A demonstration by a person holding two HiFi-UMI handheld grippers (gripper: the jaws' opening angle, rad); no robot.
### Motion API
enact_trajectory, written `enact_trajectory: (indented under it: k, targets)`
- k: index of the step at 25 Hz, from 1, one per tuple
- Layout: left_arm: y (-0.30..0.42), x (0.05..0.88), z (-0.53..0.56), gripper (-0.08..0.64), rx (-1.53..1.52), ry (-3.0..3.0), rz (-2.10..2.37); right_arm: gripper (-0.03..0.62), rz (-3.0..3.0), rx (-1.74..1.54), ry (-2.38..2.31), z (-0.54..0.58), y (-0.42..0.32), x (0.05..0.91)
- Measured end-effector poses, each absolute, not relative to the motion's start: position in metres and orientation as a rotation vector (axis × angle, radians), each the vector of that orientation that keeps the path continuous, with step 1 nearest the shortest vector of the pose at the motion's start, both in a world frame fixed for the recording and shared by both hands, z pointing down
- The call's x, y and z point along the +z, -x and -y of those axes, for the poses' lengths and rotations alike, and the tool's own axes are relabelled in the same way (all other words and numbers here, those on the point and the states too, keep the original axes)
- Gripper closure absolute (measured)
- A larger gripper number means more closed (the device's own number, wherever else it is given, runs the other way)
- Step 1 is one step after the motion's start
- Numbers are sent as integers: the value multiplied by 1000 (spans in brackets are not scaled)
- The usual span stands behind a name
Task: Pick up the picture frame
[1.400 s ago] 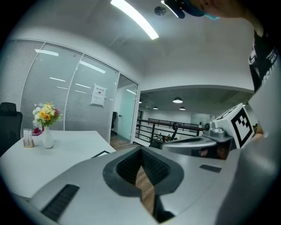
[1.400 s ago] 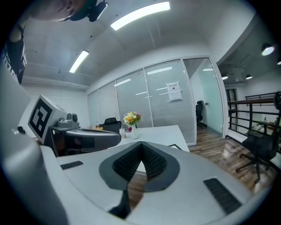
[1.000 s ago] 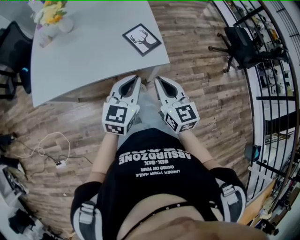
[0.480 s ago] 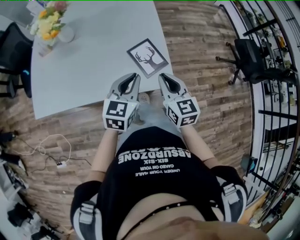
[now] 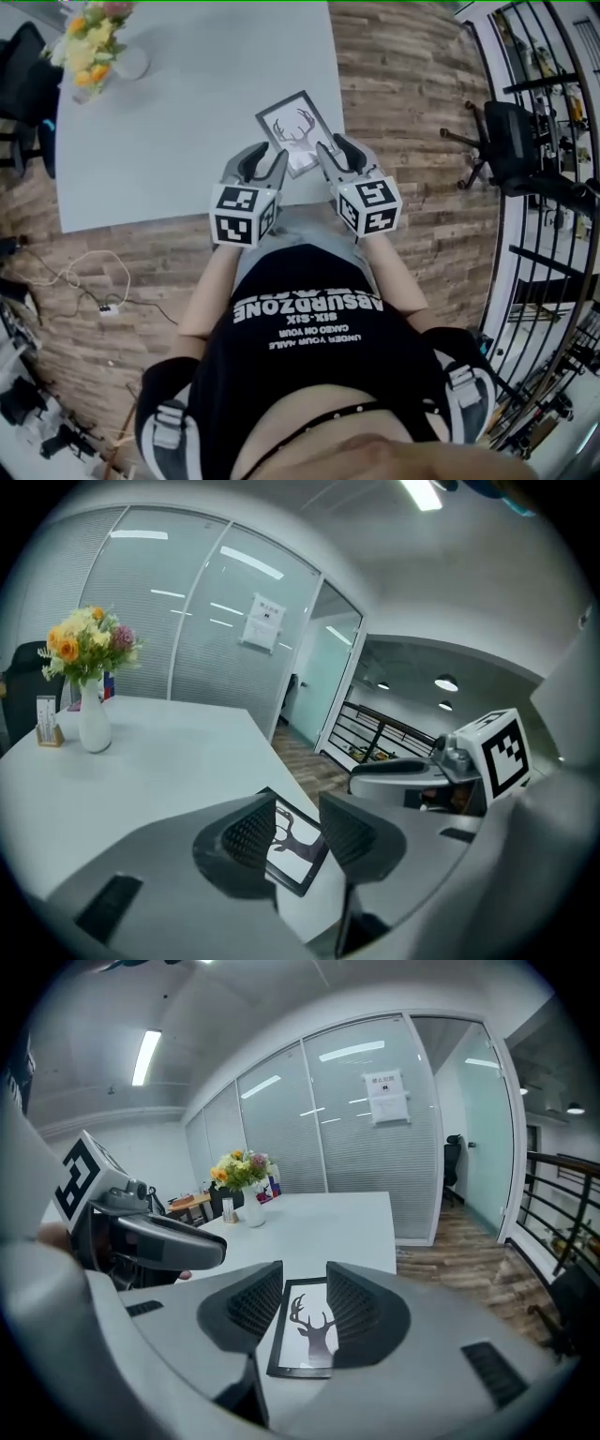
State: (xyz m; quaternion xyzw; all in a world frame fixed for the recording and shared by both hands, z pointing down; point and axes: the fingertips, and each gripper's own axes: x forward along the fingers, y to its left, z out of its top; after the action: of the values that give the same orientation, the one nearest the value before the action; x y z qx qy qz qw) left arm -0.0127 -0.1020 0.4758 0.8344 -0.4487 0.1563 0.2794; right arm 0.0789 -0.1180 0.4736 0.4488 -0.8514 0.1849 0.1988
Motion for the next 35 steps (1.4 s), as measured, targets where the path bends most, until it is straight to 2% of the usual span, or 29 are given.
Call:
enact_trajectory:
  k: [8, 18, 26, 30, 35]
  targets:
    - [14, 568, 116, 422, 609, -1996, 1212, 449, 2302, 539, -1135, 154, -88, 528]
    - [14, 637, 130, 422, 597, -1733, 1277, 449, 2163, 635, -1056, 173, -105, 604]
    - [9, 671, 130, 422, 683, -1654, 1234, 451, 2077, 724, -1028, 186, -113, 648]
    - [5, 674, 132, 422, 677, -1678, 1192, 492, 2041, 745, -1009, 184, -118, 661]
    - [3, 674, 131, 422, 659, -1664, 1141, 499, 2055, 758, -1023, 181, -123, 664]
